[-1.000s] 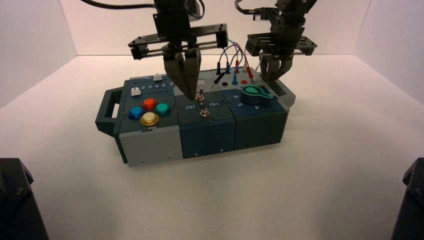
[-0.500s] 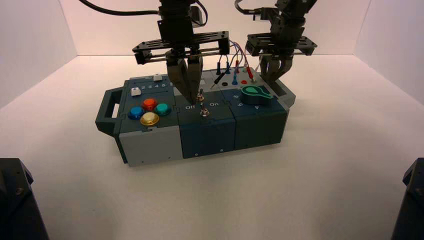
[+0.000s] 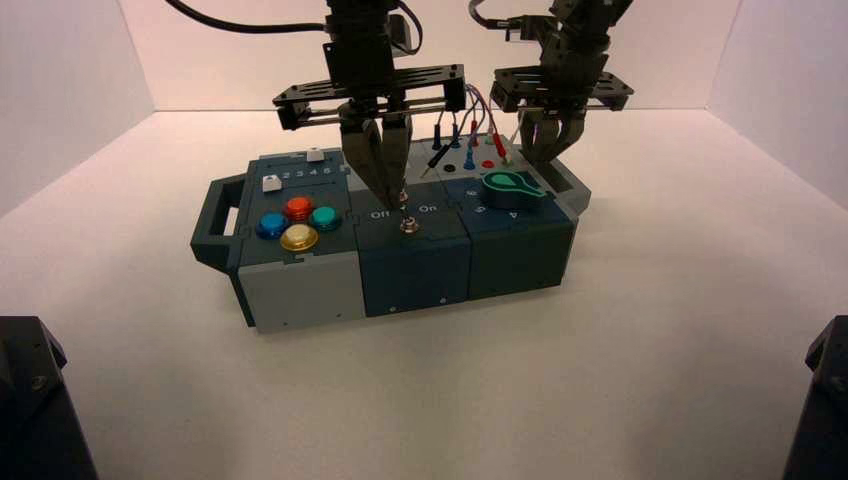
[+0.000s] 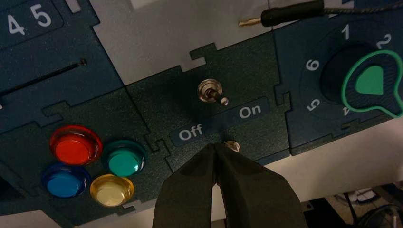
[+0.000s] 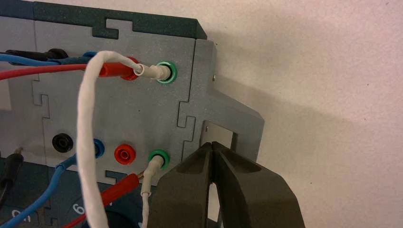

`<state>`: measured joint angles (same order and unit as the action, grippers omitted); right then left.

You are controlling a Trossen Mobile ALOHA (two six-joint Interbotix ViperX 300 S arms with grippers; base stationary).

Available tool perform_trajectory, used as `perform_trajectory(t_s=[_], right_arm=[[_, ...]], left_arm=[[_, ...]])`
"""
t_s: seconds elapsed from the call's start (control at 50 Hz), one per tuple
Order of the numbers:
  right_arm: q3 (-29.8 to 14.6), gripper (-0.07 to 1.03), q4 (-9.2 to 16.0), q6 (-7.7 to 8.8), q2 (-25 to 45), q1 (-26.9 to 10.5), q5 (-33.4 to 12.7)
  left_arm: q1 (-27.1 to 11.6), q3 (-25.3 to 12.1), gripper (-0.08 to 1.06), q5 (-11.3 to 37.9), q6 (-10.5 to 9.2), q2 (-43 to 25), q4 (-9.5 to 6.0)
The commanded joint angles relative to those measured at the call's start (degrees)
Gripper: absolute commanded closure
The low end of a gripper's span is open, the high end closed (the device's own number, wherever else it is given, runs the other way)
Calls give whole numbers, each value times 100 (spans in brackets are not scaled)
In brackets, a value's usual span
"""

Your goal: Flip the bottom switch on with the left gripper.

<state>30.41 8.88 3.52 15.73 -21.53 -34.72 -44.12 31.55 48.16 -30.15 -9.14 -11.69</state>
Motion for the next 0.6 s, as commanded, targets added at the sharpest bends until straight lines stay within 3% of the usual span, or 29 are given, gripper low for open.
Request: perform_trajectory(t_s=[0.02,0.6], right_arm=[[62,98,-26,70,343,-88,26],[70,98,-26,79,343,-88,26]], left_arm=[[-88,-211,101,-9,-62,44,-18],[-193,-237,101,35,-53,-9,18]])
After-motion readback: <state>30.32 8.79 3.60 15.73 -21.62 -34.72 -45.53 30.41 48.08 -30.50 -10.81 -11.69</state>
